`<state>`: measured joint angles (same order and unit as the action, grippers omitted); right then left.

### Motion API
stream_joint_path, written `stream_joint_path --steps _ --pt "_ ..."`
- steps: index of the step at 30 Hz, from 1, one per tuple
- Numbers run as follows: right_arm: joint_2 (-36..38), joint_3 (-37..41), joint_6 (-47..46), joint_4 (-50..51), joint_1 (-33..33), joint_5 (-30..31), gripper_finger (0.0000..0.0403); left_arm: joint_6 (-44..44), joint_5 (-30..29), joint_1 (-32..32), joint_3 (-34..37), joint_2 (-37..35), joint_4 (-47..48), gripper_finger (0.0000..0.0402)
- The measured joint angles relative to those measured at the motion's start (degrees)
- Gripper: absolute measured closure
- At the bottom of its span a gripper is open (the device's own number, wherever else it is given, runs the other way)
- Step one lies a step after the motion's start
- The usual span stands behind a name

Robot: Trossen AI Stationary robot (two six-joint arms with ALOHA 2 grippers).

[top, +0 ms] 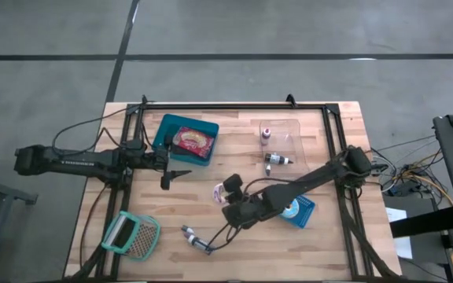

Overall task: Pick & Place Food Item
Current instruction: Put the purple doughnut into the blue bin

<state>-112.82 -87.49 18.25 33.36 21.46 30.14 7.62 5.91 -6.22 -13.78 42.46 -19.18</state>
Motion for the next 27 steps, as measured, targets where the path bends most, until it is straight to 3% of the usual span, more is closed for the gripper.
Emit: stream_joint_path --steps 13,27 --pt "9.40 8.77 -11.31 5.77 3.95 5.61 0.0392 -0.22 0.02 0.02 0.04 0.00 -0.04 0.0117" --pt "15.81 19.66 -32.89 13.86 10.50 8.95 0.0392 -0.24 0.02 0.00 0.04 0.02 -0.02 0.0117"
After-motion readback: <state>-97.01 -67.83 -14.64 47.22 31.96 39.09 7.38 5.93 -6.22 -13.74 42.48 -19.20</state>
